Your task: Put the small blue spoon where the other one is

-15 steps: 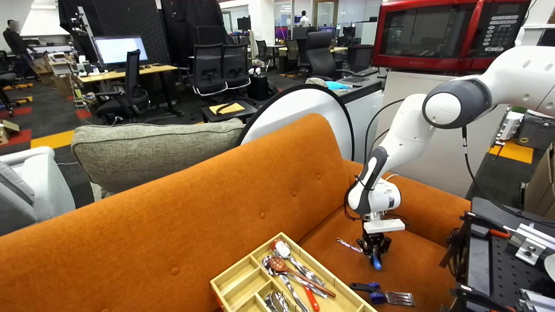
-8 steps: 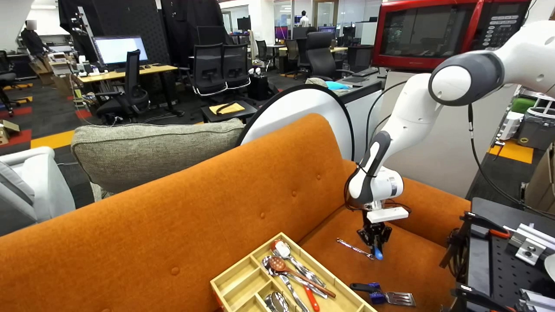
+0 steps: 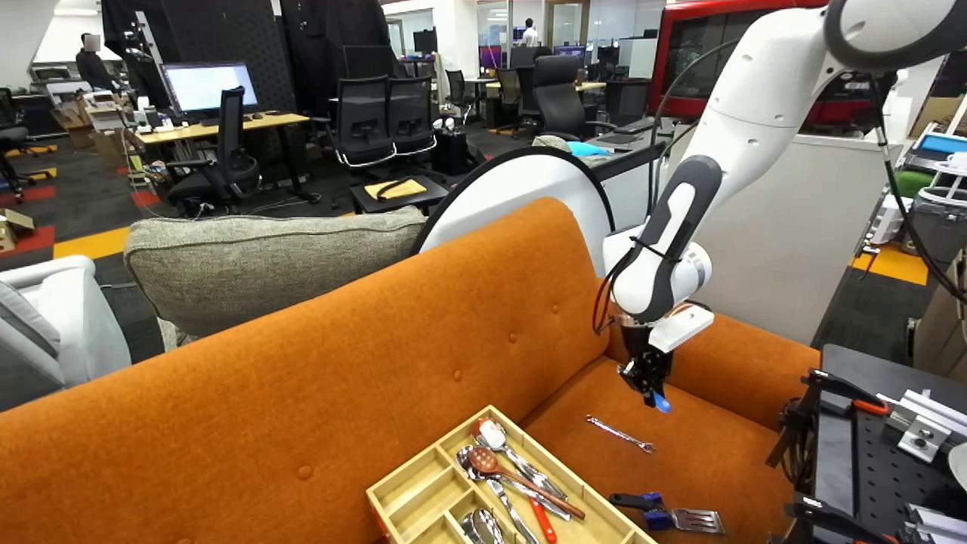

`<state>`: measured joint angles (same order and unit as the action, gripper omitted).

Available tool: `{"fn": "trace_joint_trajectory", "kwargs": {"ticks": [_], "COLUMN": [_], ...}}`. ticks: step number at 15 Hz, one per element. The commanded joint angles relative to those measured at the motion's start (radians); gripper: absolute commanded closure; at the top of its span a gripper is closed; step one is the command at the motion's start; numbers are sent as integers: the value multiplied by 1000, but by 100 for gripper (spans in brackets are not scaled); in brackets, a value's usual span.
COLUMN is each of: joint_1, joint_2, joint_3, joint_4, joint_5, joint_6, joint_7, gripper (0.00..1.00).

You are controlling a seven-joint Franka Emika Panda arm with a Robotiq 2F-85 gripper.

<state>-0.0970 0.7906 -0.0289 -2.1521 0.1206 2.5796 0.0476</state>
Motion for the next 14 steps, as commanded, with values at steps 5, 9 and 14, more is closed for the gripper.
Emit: {"fn": "trace_joint_trajectory", "kwargs": {"ticks": [5, 9, 14], "joint_1": [281, 302, 302], "joint_2": [-212, -197, -195], "joint_3": [-92, -49, -48], "joint_4": [-149, -131, -131], "joint_5": [-312, -339, -338], "joint_6": [29, 10, 10], "joint_7": [99, 106, 109], "gripper": [93, 93, 74]}}
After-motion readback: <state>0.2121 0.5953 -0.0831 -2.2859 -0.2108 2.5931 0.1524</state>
